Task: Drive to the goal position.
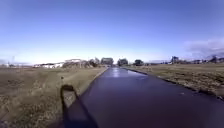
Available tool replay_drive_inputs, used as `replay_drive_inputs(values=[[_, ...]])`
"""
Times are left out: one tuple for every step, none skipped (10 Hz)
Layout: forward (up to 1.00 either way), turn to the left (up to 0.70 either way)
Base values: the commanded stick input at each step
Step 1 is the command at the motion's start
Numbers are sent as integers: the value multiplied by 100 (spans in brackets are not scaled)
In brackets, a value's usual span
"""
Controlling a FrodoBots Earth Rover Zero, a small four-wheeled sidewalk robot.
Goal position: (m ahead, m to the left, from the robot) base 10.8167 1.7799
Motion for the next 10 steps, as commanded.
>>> replay_drive_inputs(values=[[100, -20], [100, -27], [100, -30], [100, -28], [100, -10], [100, 0], [100, 0], [100, 0], [100, 0], [100, 0]])
